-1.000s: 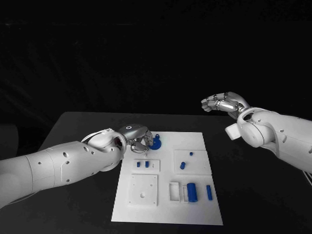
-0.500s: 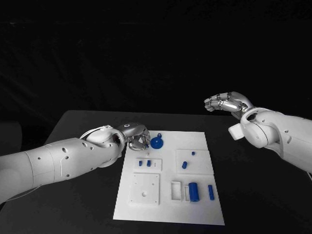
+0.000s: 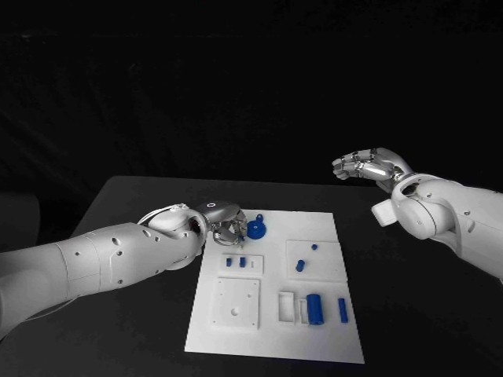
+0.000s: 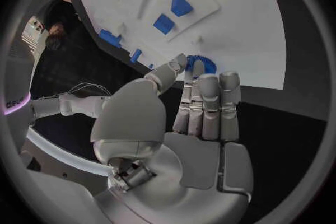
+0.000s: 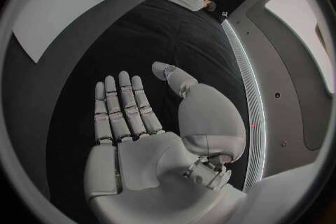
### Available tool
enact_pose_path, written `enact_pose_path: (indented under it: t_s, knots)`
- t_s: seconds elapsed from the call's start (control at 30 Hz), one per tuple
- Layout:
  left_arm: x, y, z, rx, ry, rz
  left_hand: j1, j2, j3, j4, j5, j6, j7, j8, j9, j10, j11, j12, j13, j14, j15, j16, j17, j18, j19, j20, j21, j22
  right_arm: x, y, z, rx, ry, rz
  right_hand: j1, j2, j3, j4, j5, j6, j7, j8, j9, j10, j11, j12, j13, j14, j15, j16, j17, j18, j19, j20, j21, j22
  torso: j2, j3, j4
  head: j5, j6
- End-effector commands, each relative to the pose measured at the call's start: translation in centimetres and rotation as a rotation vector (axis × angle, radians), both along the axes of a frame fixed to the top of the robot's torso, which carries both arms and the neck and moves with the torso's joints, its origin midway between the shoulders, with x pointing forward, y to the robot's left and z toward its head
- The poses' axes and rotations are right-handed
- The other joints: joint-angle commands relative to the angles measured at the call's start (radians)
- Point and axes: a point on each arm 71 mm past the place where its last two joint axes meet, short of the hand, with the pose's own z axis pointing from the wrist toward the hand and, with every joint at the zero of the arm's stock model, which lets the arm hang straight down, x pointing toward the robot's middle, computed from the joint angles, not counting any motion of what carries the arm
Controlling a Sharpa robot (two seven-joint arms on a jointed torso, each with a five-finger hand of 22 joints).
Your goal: Assemble the parts on the task board
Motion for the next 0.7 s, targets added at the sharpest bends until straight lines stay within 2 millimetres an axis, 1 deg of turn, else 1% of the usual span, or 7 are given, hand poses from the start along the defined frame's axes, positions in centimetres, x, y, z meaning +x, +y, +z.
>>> enact_pose_path:
  t_s: [0.03, 0.3, 0.7]
  knots:
    - [-0.06, -0.15, -0.14, 0.002, 0.018, -0.011, 0.002, 0.008, 0.004, 0.000, 0.004, -0.001, 0.005, -0.003, 0.000, 0.003, 0.004, -0.006, 0.000, 0.002, -0.001, -0.001, -0.001, 0.077, 0.000, -0.013, -0.006, 0.003, -0.05, 0.12, 0.04, -0.002, -0.006, 0.015, -0.002, 0.000, -0.001, 0.003, 0.003, 0.005, 0.003, 0.004, -0.001, 0.007, 0.000, -0.004, -0.002, -0.005, -0.001, 0.005, -0.001, -0.011, 0.005, 0.000, -0.005, 0.001, 0.000, 0.0006, -0.0001, -0.001, -0.003]
    - [-0.03, -0.03, -0.35, 0.006, 0.022, -0.014, 0.006, 0.009, 0.007, -0.002, 0.005, -0.001, 0.005, -0.003, 0.000, 0.004, 0.004, -0.007, 0.000, 0.001, -0.001, 0.000, -0.001, 0.077, 0.000, -0.013, -0.005, 0.004, -0.04, 0.20, 0.04, -0.001, -0.006, 0.018, -0.003, 0.000, -0.002, 0.003, 0.003, 0.005, 0.004, 0.004, -0.002, 0.007, 0.000, -0.004, -0.002, -0.005, -0.001, 0.005, -0.002, -0.011, 0.005, 0.000, -0.005, 0.002, 0.000, 0.0008, 0.0002, 0.000, -0.005]
    - [-0.08, 0.20, -0.77, 0.014, 0.034, -0.012, 0.008, 0.010, 0.008, -0.003, 0.005, -0.001, 0.005, -0.004, 0.000, 0.005, 0.004, -0.008, 0.000, 0.001, -0.001, 0.000, -0.001, 0.077, 0.000, -0.013, -0.005, 0.004, 0.00, 0.14, 0.03, -0.002, -0.006, 0.014, -0.003, 0.000, -0.002, 0.003, 0.003, 0.005, 0.004, 0.004, -0.002, 0.007, 0.000, -0.005, -0.002, -0.005, -0.001, 0.006, -0.002, -0.011, 0.005, 0.000, -0.007, 0.003, 0.001, 0.0008, -0.0013, 0.001, -0.007]
